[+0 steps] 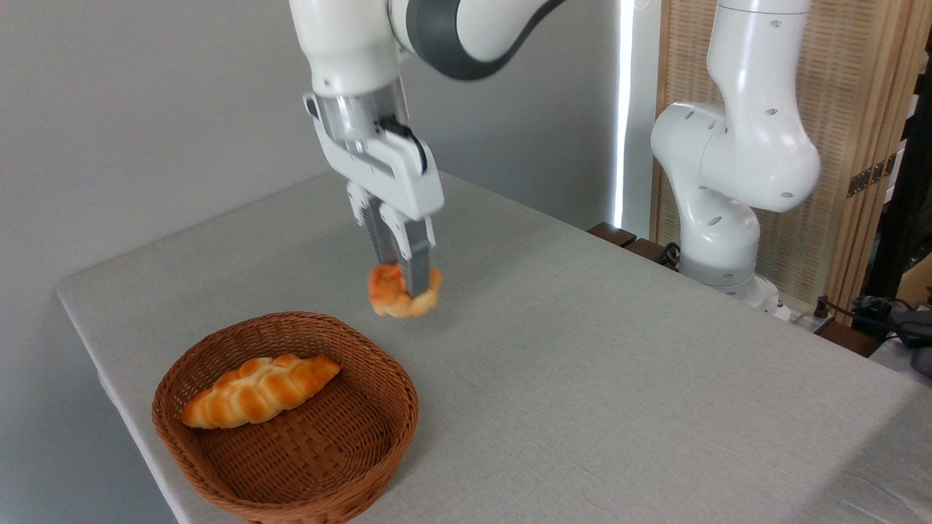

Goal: Put bread into the basket
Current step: 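Lift the bun and carry it over the wicker basket, then lower the bun into the basket beside the braided roll and release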

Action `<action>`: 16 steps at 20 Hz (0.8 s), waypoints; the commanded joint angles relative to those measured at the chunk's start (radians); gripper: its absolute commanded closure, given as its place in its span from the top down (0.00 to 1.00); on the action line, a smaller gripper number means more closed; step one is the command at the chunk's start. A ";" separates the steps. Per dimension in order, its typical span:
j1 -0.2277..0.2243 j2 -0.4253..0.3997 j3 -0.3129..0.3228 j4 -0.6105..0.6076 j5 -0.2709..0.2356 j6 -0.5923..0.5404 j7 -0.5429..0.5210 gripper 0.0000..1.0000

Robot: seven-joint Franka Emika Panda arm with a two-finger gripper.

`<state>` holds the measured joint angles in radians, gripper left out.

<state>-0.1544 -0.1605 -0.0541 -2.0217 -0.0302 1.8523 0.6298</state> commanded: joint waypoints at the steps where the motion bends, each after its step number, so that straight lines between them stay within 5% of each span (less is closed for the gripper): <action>1: -0.004 0.006 0.051 0.066 -0.063 -0.001 0.036 0.48; 12: -0.001 0.085 0.062 0.067 -0.056 0.339 0.044 0.48; 16: -0.001 0.128 0.068 0.067 -0.053 0.367 0.045 0.52</action>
<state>-0.1495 -0.0754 -0.0051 -1.9657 -0.0803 2.1893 0.6563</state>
